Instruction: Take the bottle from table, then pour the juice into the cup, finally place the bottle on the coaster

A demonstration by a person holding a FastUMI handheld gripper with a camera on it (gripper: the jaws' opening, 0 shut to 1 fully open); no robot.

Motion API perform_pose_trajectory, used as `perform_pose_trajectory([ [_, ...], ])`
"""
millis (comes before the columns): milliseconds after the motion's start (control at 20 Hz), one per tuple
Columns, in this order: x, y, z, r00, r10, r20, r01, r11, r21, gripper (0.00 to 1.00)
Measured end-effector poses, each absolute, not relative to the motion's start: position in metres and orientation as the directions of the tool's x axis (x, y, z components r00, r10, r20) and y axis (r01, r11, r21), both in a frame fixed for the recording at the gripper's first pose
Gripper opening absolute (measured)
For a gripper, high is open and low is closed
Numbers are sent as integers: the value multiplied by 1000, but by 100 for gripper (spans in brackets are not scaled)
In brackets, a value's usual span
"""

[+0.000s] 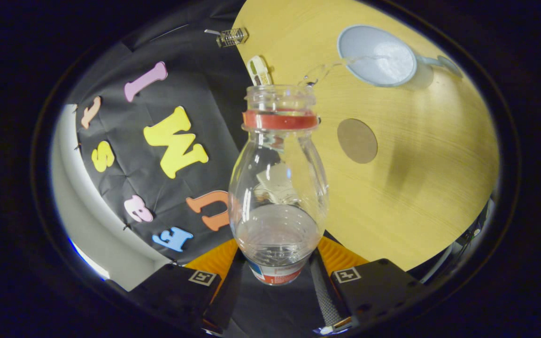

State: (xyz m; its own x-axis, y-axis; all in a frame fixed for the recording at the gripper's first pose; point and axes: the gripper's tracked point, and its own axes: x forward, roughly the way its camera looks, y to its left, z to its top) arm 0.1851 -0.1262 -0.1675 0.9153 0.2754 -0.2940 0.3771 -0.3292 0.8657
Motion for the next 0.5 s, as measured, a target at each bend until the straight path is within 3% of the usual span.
perform_pose_trajectory([
  [500, 187, -134, -164, 920, 265, -289, 375, -381, 845, 76],
])
